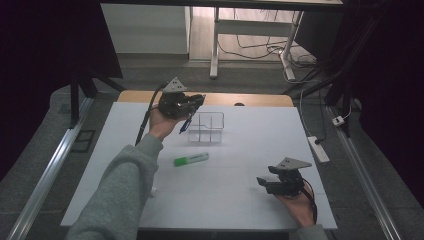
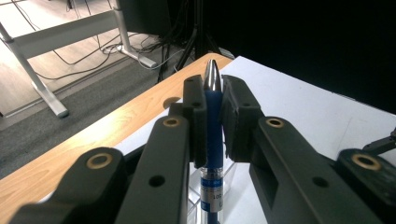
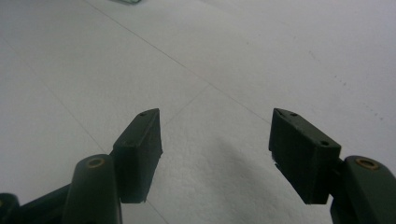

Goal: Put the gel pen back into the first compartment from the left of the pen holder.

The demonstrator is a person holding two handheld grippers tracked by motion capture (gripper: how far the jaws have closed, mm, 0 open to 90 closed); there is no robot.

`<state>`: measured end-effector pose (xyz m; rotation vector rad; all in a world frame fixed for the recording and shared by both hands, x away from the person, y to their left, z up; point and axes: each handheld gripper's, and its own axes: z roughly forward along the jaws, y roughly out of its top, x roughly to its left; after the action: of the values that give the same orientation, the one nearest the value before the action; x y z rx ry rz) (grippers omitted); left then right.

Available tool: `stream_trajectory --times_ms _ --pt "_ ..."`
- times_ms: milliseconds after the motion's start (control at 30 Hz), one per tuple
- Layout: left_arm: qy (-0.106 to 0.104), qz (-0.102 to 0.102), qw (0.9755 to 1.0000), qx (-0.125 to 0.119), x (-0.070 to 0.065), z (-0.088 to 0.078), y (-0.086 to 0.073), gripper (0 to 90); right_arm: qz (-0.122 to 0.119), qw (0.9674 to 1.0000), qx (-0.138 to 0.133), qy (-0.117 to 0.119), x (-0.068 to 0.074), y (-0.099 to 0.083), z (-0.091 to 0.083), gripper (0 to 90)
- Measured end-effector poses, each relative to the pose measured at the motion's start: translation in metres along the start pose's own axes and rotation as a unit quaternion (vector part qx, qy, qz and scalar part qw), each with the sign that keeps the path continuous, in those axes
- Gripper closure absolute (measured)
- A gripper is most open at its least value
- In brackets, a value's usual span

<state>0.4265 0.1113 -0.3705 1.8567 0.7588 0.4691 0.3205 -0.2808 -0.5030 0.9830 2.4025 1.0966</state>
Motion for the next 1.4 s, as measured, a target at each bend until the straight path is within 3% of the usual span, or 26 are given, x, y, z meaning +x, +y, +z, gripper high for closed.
stream_trajectory --times_ms 167,400,567,667,767,1033,1400 --pt "0.002 0.000 1.0000 -0.005 0.001 0.001 0.001 79.9 0.002 1.0000 -0.003 0.000 -0.001 0.000 0.000 34.5" --pt "0.002 -0.015 0.9998 -0.012 0.008 0.010 0.001 79.9 0.002 1.0000 -0.003 0.000 -0.001 0.000 0.000 34.5" --pt "0.007 -0.007 0.9997 -0.021 0.012 0.014 0.000 79.9 0.003 1.0000 -0.003 0.005 -0.001 0.000 0.000 34.5" --pt "0.004 -0.017 0.9993 -0.033 0.016 0.017 -0.001 79.9 0.003 1.0000 -0.002 0.007 -0.001 -0.001 0.001 34.5" --pt "0.004 -0.031 0.9988 -0.038 0.022 0.024 -0.003 79.9 0.003 1.0000 -0.001 0.007 -0.001 -0.001 0.001 34.4" --pt "0.020 -0.033 0.9984 -0.042 0.033 0.040 -0.004 79.8 0.006 0.9999 -0.003 0.009 -0.001 -0.003 -0.001 34.5" --pt "0.024 -0.035 0.9980 -0.047 0.041 0.056 -0.006 79.5 0.012 0.9999 -0.001 0.007 -0.002 -0.007 -0.004 34.5"
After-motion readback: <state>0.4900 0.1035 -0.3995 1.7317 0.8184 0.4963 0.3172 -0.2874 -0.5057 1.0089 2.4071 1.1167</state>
